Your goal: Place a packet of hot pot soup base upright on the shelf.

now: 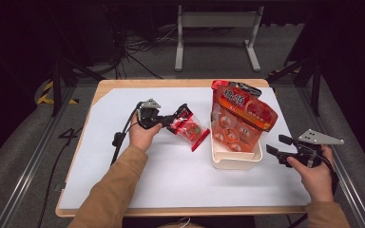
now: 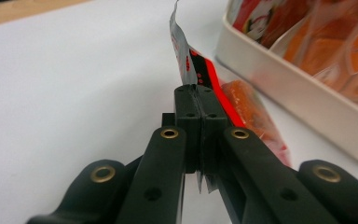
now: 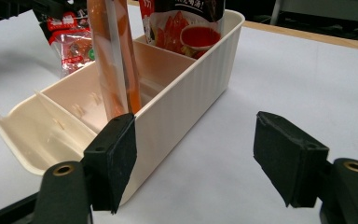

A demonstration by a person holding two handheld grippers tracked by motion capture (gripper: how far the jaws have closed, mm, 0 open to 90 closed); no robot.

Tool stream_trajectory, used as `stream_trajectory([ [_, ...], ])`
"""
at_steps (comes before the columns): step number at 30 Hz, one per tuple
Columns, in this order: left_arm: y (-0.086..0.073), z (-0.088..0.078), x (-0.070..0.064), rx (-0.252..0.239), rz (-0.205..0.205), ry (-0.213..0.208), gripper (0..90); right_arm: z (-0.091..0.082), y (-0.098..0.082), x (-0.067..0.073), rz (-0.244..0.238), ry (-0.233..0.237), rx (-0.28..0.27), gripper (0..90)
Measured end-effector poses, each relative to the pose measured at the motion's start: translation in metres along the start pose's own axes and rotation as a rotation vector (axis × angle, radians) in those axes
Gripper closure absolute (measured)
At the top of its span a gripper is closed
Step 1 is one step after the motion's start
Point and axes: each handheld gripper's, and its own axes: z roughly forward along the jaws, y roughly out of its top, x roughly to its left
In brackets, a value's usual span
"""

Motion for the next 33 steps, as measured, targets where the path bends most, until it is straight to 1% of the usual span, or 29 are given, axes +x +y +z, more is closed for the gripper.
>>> stream_trajectory([
  [2,0.003,-0.005,-0.004,-0.018,0.009,-0.012,89.7,0.0,0.0,0.0,-0.003,0.0,0.0,30.4],
  [3,0.005,-0.007,-0.007,-0.026,0.005,-0.021,89.7,0.0,0.0,0.0,-0.003,-0.001,0.0,30.4],
  [5,0.009,-0.012,-0.012,-0.042,0.022,-0.035,89.6,-0.001,0.0,0.0,-0.004,0.0,-0.001,30.4],
  [7,0.013,-0.017,-0.018,-0.058,0.029,-0.047,89.6,-0.001,0.0,0.0,0.0,-0.001,-0.001,30.4],
  [10,0.018,-0.024,-0.026,-0.065,0.06,-0.058,89.7,-0.001,0.0,0.0,-0.001,0.0,-0.001,30.4],
  [11,0.021,-0.027,-0.029,-0.068,0.08,-0.06,89.7,-0.001,0.0,0.0,-0.001,0.0,-0.001,30.4],
  [12,0.023,-0.031,-0.034,-0.075,0.091,-0.069,89.7,-0.001,0.0,0.0,-0.001,0.0,-0.001,30.4],
  [13,0.023,-0.031,-0.034,-0.075,0.091,-0.069,89.7,-0.001,0.0,0.0,-0.001,0.0,-0.001,30.4],
  [15,0.024,-0.035,-0.038,-0.081,0.103,-0.076,89.7,0.0,0.0,0.0,-0.004,-0.002,0.001,30.4],
  [16,0.025,-0.038,-0.04,-0.083,0.115,-0.077,89.7,0.0,0.0,0.0,-0.004,-0.002,0.001,30.4],
  [17,0.026,-0.04,-0.042,-0.082,0.119,-0.072,89.7,0.0,0.0,0.0,-0.002,-0.001,0.001,30.5],
  [20,0.029,-0.047,-0.046,-0.088,0.135,-0.078,89.7,0.0,0.0,0.0,0.001,-0.003,0.003,30.6],
  [22,0.031,-0.053,-0.049,-0.087,0.142,-0.093,89.8,0.0,-0.001,-0.001,0.002,-0.003,0.005,30.5],
  [25,0.033,-0.057,-0.052,-0.084,0.152,-0.103,89.7,0.0,-0.001,-0.002,-0.001,-0.003,0.005,30.5],
  [26,0.034,-0.06,-0.055,-0.079,0.164,-0.115,89.7,0.0,-0.001,-0.002,0.001,-0.005,0.005,30.5],
  [29,0.038,-0.066,-0.061,-0.068,0.179,-0.13,89.7,0.0,-0.001,-0.003,0.006,-0.005,0.009,30.5],
  [33,0.042,-0.074,-0.066,-0.065,0.184,-0.137,89.6,0.0,-0.002,-0.003,0.008,-0.006,0.011,30.5],
])
